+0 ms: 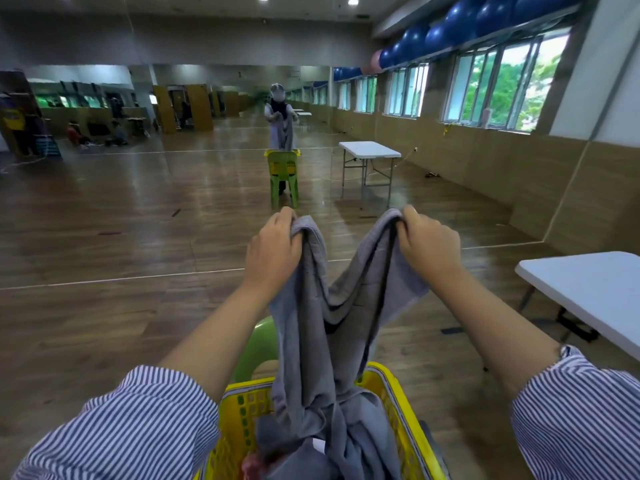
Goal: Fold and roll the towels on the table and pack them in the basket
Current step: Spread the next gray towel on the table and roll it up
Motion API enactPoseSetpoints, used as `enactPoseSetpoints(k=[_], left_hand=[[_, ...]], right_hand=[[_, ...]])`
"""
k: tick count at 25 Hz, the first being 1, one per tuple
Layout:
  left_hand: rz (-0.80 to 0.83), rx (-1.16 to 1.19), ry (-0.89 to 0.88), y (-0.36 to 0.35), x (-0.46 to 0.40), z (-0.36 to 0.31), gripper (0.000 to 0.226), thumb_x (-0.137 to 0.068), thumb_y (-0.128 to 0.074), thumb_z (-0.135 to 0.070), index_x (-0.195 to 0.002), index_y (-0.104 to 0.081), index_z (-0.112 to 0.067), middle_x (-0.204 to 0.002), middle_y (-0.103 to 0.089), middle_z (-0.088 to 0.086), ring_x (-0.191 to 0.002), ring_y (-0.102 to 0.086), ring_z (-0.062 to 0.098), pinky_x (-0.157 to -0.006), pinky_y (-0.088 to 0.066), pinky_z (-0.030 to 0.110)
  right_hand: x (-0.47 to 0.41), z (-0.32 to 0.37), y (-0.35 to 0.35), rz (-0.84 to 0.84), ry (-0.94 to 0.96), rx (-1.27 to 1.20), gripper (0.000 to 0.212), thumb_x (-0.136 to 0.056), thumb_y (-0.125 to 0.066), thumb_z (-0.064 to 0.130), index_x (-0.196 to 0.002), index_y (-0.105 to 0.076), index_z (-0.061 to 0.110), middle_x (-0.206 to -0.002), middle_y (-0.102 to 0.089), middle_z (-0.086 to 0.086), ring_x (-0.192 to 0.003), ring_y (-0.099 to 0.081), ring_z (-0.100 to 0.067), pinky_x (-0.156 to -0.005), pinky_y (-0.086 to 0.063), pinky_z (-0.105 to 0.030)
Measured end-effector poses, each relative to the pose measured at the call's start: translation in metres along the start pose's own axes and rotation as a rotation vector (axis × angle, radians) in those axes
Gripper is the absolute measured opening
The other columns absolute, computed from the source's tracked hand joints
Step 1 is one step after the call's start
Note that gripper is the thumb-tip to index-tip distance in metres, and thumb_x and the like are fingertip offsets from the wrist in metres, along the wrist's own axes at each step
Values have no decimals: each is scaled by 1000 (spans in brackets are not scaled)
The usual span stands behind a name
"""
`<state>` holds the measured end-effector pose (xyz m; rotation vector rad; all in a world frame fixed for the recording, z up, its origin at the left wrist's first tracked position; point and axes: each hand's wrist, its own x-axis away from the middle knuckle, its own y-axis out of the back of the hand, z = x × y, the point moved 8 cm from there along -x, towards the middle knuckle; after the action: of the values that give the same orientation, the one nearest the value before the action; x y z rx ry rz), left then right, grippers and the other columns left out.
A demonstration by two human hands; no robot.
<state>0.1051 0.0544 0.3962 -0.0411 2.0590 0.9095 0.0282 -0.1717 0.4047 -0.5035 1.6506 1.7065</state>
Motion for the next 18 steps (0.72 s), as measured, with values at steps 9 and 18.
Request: enactPoseSetpoints(k=[9,18], left_hand=[[135,165,-107,-92,21,-95,12,-94,-47,-22,-96,-51,-10,-96,-60,11,-87,-56,39,-66,-41,43],[108,170,-336,-228,5,-282,40,-87,-27,-42,-89,-54,-12,-80,-64,8,-64,-61,37,-54,-35,34]], right_hand=[[67,-88,23,-26,-46,196,30,-87,-35,30,-77,-54,9,-57,-61,-10,-40,-57,-33,-42,-25,-24],[101,-296,88,75,-263,386,5,-85,-52,7,-88,-55,10,-65,-63,-10,-47,-57,-36,-43,-18,-23]])
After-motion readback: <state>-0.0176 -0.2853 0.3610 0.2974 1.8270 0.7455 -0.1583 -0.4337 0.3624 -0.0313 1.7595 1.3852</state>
